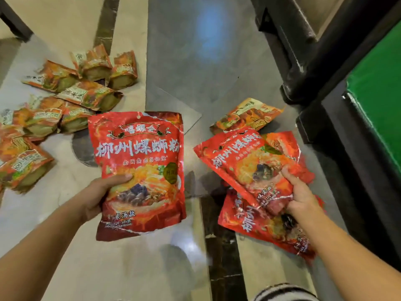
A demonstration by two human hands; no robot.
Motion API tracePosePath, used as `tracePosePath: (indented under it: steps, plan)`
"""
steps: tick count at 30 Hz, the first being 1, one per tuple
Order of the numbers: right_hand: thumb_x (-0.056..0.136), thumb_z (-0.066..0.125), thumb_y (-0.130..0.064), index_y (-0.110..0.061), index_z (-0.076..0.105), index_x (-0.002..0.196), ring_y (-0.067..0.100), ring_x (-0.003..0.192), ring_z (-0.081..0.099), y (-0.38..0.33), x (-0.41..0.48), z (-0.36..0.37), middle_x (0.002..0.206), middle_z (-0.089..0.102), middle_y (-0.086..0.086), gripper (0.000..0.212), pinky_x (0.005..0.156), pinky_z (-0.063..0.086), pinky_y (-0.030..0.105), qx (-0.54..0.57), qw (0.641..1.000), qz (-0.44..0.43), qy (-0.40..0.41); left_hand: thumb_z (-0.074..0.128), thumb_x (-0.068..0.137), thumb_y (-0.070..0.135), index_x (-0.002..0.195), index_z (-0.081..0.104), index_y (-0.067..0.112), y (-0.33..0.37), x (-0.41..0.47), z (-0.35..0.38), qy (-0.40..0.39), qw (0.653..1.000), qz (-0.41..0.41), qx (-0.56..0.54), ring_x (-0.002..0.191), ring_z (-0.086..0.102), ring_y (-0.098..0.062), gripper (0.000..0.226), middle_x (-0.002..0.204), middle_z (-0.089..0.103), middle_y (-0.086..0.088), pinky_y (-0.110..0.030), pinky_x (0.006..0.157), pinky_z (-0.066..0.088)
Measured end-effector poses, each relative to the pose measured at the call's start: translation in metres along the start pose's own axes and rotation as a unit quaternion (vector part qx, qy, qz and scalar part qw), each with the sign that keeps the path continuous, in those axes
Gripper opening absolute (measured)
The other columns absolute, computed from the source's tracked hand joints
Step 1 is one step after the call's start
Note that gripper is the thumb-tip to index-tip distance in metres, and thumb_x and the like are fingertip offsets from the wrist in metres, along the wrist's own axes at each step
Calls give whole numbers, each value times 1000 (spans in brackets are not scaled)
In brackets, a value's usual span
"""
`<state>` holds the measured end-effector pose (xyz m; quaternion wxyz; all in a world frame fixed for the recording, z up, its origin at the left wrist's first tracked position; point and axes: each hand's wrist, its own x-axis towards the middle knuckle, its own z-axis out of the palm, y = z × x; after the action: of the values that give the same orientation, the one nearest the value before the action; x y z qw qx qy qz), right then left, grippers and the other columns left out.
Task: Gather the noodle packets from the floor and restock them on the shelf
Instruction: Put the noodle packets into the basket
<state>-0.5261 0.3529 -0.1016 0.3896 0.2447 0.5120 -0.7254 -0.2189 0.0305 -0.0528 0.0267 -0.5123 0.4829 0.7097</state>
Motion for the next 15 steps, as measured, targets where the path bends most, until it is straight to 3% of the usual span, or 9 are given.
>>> tracePosePath:
  steps: [3,5,6,8,11,12,14,15]
  plan:
    - [53,95,-27,-10,71,90,27,70,74,-24,-71,12,80,76,12,47,74,59,52,48,998,15,27,90,36,38,122,63,6,56,-57,13,11,1000,1,9,87,73,-35,96,111,73,-17,-40,79,57]
    - [45,97,-29,-10,68,105,33,78,74,-41,-120,21,90,76,15,69,86,54,57,65,996,41,52,88,43,35,120,64,8,95,-100,27,9,1000,-1,8,86,73,-34,84,109,74,-15,-41,81,55]
    - [38,98,-30,-11,66,111,35,80,73,-48,-146,26,94,76,16,81,81,55,59,67,995,55,58,89,51,31,119,64,8,112,-121,35,6,1000,-7,8,83,74,-32,76,107,74,-14,-40,81,55]
    - [38,95,-31,-9,64,111,35,74,74,-65,-197,33,90,75,17,82,61,57,59,107,990,58,65,84,63,21,115,65,8,143,-165,51,4,1000,-22,-2,75,74,-28,57,100,76,-13,-39,79,54]
    - [28,100,-32,-9,63,110,33,73,74,-93,-278,44,90,76,16,93,59,58,56,133,984,63,96,74,68,22,109,64,9,183,-239,79,18,998,-55,4,70,74,-27,44,90,77,-10,-38,72,55]
    - [42,97,-32,-10,63,108,31,71,74,-104,-309,46,86,76,14,77,57,59,52,142,983,54,100,73,71,22,110,64,10,194,-264,87,16,998,-62,11,72,74,-27,42,90,77,-9,-37,67,57]
    - [82,73,-30,-13,62,98,26,62,73,-125,-370,46,73,75,8,26,50,59,40,155,979,45,126,69,83,20,110,66,13,215,-314,105,7,997,-75,22,71,75,-23,28,91,77,-6,-32,58,59]
    - [90,65,-30,-14,62,95,26,65,71,-135,-398,45,71,74,6,17,54,58,39,164,975,49,144,67,87,20,108,66,14,225,-336,113,3,996,-82,29,70,74,-20,22,92,77,-5,-30,57,59]
